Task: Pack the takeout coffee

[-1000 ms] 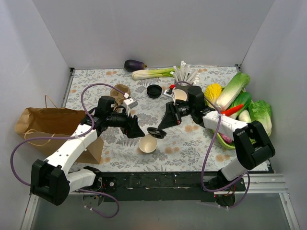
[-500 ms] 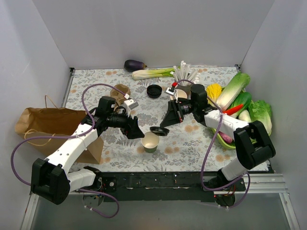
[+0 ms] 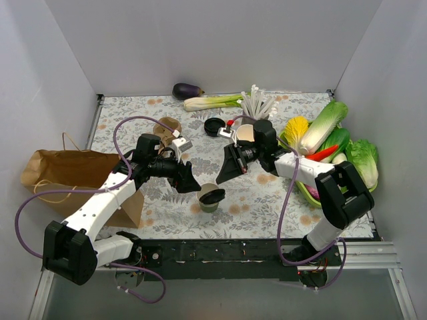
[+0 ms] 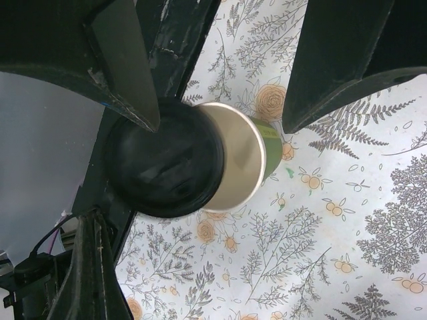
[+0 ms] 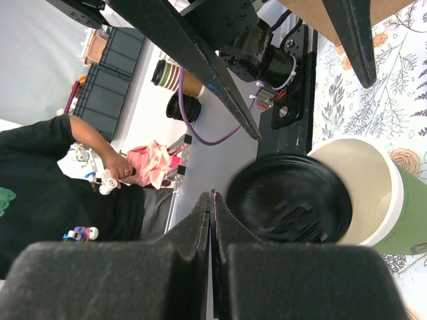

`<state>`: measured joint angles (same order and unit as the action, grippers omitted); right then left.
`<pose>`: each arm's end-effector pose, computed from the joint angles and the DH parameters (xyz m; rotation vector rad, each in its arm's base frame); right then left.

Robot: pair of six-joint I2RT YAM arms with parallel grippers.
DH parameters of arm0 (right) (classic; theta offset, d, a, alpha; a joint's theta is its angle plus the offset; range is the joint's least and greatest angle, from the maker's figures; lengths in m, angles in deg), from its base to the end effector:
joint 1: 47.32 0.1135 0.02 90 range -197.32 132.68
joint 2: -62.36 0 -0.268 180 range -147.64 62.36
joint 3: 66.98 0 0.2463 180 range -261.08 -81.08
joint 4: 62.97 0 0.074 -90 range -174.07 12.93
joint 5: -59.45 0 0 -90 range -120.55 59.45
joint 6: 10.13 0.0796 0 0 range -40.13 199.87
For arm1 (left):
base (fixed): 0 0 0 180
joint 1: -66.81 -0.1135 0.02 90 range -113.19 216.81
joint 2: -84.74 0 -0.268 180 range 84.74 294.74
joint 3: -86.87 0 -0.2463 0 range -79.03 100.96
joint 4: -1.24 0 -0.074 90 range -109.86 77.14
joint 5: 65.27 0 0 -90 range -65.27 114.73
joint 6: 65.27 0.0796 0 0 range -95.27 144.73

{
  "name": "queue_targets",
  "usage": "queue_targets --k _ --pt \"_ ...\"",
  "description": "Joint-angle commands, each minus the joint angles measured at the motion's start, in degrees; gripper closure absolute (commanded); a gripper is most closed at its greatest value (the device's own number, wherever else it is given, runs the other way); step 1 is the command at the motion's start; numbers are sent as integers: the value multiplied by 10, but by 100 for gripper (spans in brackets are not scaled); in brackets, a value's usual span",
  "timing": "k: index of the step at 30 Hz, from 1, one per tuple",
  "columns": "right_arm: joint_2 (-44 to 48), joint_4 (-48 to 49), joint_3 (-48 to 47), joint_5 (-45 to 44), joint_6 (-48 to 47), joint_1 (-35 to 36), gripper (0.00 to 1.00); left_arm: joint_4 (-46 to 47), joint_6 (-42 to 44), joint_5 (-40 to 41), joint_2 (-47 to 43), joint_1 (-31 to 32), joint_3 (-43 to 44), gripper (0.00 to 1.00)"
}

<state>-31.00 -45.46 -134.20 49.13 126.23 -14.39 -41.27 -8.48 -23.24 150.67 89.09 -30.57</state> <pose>0.2462 0.2528 0.2593 -1.0397 1.8807 2.0797 0.2045 -0.1477 0.2523 0.2075 2.4937 -1.4343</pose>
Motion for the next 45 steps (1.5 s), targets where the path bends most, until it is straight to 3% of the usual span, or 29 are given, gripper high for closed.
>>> queue_targets --k 1,10,13,14,16,17,18,21,25,28,31,32,33,45 --pt "-9 -6 -25 0 -14 1 99 2 10 2 -21 -2 -5 25" --pt "-2 -88 -76 -15 -98 -5 99 4 12 5 -26 -1 -7 26" --pt "9 -256 -135 -42 -300 -20 86 0 14 10 -26 -2 -7 25" --pt "14 -449 -191 -93 -498 -22 78 -1 15 15 -26 -1 -7 25" --pt "32 -584 -224 -142 -667 -13 70 -2 15 22 -26 -1 -5 25" --pt "42 -705 -239 -205 -763 -3 63 -2 15 29 -26 -1 -6 25" --pt "66 -735 -230 -231 -890 21 60 -1 13 31 -25 -2 -7 25" --pt "137 -767 -135 -307 -1037 51 58 6 9 39 -21 -1 -7 26" --pt "221 -782 -24 -375 -1157 102 57 12 -2 45 -19 -2 -7 26" --pt "273 -778 48 -414 -1206 154 51 13 -4 49 -22 -2 -10 26" --pt "285 -781 76 -423 -1213 191 36 12 -4 50 -27 -2 -13 26" --pt "281 -784 75 -415 -1215 197 15 13 -4 50 -29 -1 -13 26" --pt "266 -787 74 -412 -1217 200 8 14 -5 50 -30 -2 -12 26" --pt "151 -709 65 -451 -1180 280 3 8 -1 61 -50 -2 -12 26"
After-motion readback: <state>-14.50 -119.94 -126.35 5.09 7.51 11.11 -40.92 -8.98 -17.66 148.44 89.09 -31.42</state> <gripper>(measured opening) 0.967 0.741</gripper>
